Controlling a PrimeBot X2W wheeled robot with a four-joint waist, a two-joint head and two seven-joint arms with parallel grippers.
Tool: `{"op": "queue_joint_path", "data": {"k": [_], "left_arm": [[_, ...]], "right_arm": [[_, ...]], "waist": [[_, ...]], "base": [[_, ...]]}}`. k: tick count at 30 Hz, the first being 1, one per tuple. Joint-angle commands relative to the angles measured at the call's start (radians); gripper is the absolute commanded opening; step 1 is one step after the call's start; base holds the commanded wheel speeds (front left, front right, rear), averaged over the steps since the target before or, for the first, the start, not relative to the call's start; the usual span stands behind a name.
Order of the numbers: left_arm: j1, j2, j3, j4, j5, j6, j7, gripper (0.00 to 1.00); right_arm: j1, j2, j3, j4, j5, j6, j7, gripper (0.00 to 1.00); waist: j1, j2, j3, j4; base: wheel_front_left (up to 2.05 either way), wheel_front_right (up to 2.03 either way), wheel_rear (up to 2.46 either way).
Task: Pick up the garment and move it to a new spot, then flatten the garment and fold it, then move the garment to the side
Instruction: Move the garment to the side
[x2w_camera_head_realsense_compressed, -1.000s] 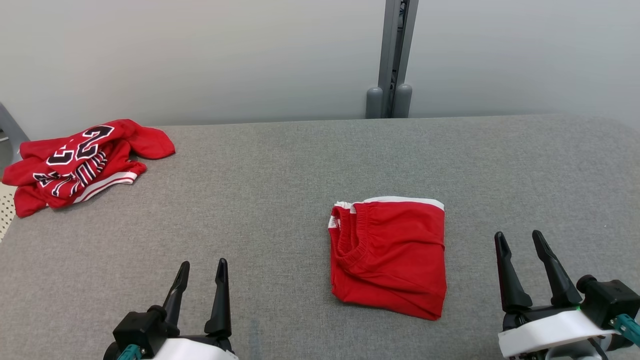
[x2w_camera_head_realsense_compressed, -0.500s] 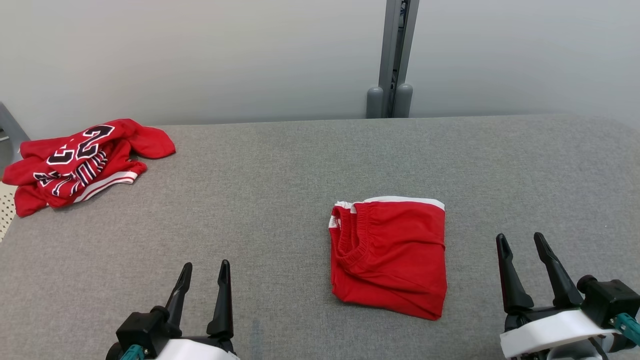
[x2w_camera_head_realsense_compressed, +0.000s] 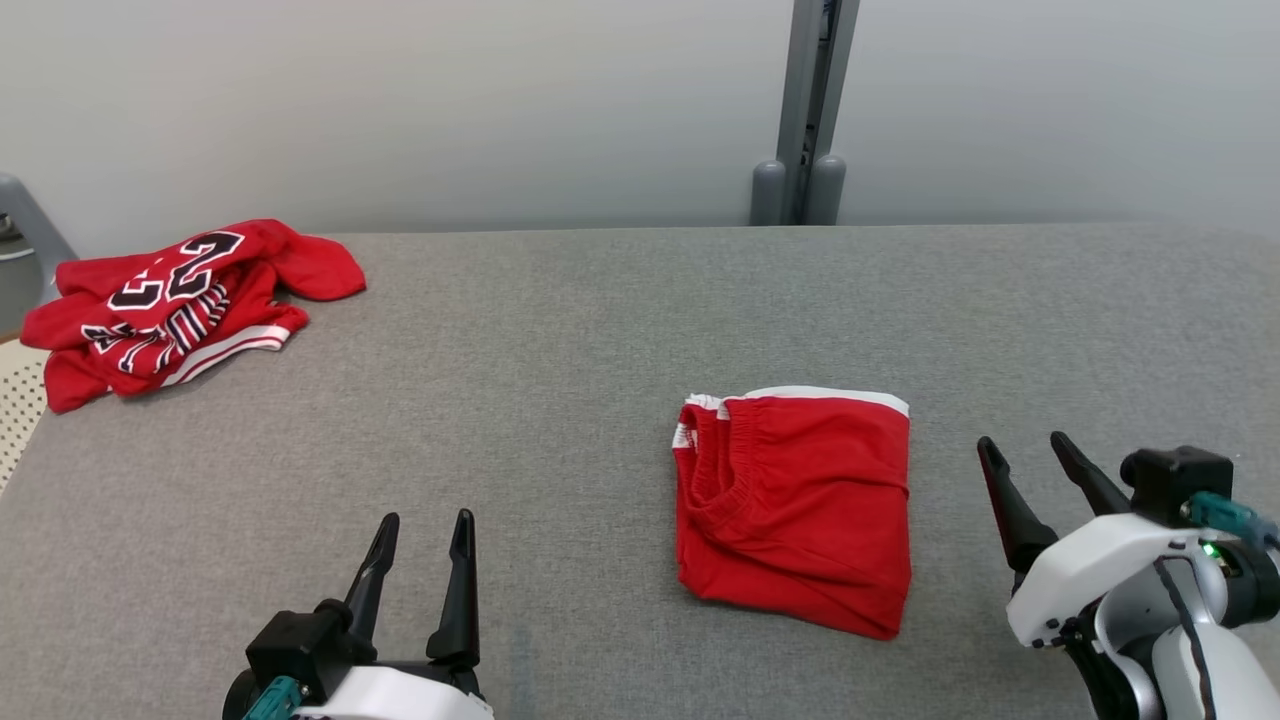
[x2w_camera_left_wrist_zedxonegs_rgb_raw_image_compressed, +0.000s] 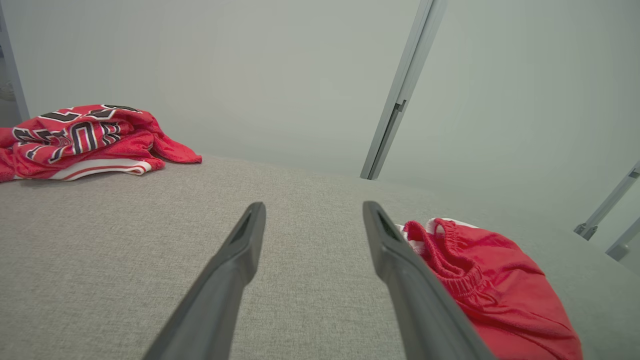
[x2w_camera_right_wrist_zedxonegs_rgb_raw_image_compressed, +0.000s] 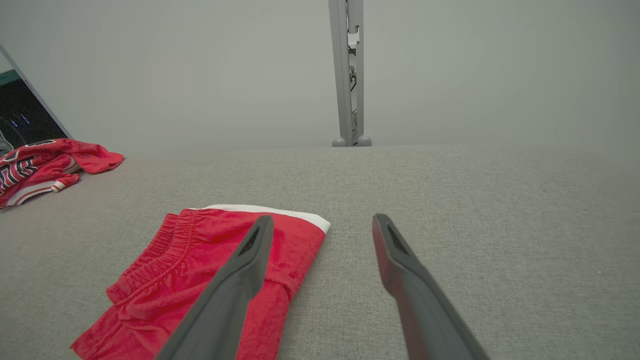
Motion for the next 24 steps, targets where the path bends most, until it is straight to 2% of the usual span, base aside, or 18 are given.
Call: {"op": "queue_joint_path", "data": {"k": [1, 6, 10, 24], "left_arm": [[-0.018, 0.004, -0.001, 0.002, -0.005, 0.003, -0.002, 1.0], [-0.029, 0.004, -0.005, 0.002, -0.012, 0.005, -0.002, 1.0], [-0.043, 0.004, -0.007, -0.003, -0.014, 0.006, -0.002, 1.0], [-0.073, 0.004, -0.018, -0.012, -0.018, 0.008, -0.002, 1.0]], "right_arm": [[-0.018, -0.021, 0.008, 0.018, 0.016, 0.0, 0.036, 1.0], [-0.061, -0.081, 0.07, 0.084, 0.118, 0.0, 0.185, 1.0], [-0.087, -0.105, 0.093, 0.125, 0.206, 0.0, 0.277, 1.0], [-0.202, -0.107, 0.089, 0.275, 0.338, 0.0, 0.382, 1.0]], "waist": [[0.0, -0.0001, 0.006, 0.01], [0.0, -0.0001, 0.024, 0.039], [0.0, -0.0001, 0.044, 0.06], [0.0, -0.0001, 0.106, 0.114]], "base": [[0.0, 0.0, 0.0], [0.0, 0.0, 0.0], [0.0, 0.0, 0.0], [0.0, 0.0, 0.0]]}}
